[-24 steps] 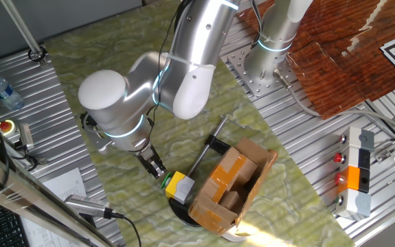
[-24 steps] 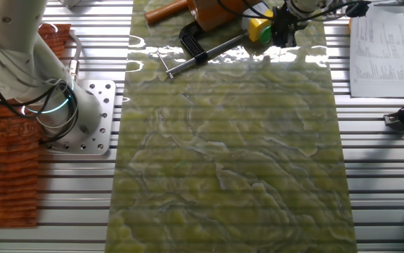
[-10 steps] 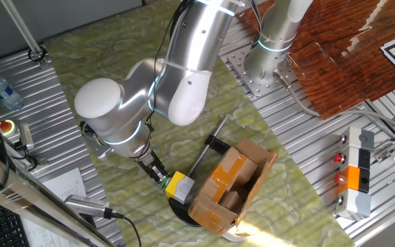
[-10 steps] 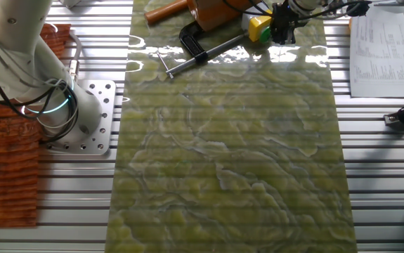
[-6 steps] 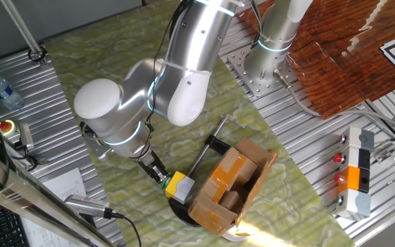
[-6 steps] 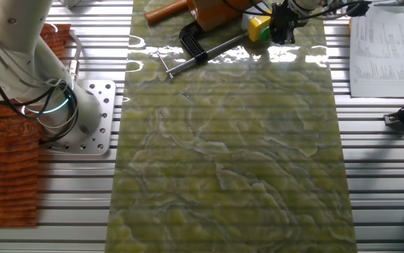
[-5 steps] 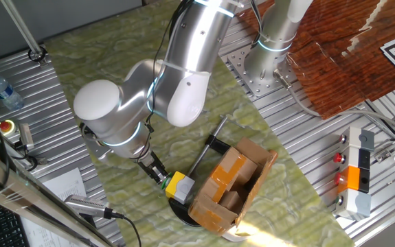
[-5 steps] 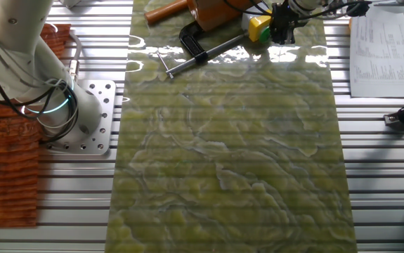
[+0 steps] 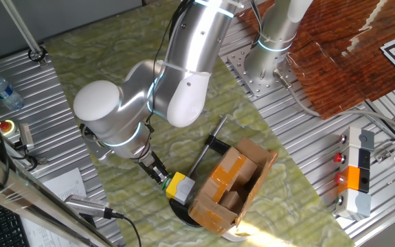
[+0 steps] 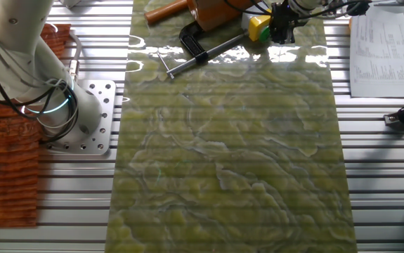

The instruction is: Press the button horizontally

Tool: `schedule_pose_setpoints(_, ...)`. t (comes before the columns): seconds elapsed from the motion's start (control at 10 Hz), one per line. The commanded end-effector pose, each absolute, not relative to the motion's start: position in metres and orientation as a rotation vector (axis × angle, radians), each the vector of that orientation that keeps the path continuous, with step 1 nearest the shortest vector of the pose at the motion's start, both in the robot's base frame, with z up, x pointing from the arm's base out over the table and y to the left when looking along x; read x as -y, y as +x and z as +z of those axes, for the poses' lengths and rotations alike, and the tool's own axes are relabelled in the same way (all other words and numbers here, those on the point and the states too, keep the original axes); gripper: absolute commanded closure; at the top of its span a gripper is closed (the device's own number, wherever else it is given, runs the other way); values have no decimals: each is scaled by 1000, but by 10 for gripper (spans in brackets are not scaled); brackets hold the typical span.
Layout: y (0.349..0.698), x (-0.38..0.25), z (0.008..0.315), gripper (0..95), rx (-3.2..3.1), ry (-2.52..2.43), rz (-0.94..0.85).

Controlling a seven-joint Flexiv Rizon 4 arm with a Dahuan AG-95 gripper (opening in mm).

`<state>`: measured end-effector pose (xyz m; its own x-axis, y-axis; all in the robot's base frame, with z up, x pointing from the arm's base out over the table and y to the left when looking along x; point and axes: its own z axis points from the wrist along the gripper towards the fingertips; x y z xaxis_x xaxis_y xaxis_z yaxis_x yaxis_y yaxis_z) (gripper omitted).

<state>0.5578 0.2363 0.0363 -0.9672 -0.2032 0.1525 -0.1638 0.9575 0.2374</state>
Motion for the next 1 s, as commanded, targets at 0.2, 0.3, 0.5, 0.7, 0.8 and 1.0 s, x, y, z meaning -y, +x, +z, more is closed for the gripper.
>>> schedule_pose_setpoints(0.2, 557, -239, 37, 950, 2927, 283, -341)
schedule_pose_setpoints(0.3, 557, -240, 37, 950, 2926, 284, -341)
schedule_pose_setpoints(0.5, 557, -241, 37, 950, 2923, 289, -344)
schedule_pose_setpoints(0.7, 558, -242, 39, 950, 2912, 285, -360)
schedule_pose_setpoints(0.8, 558, -242, 39, 950, 2908, 282, -367)
schedule_pose_setpoints(1.0, 558, -242, 39, 950, 2895, 284, -368)
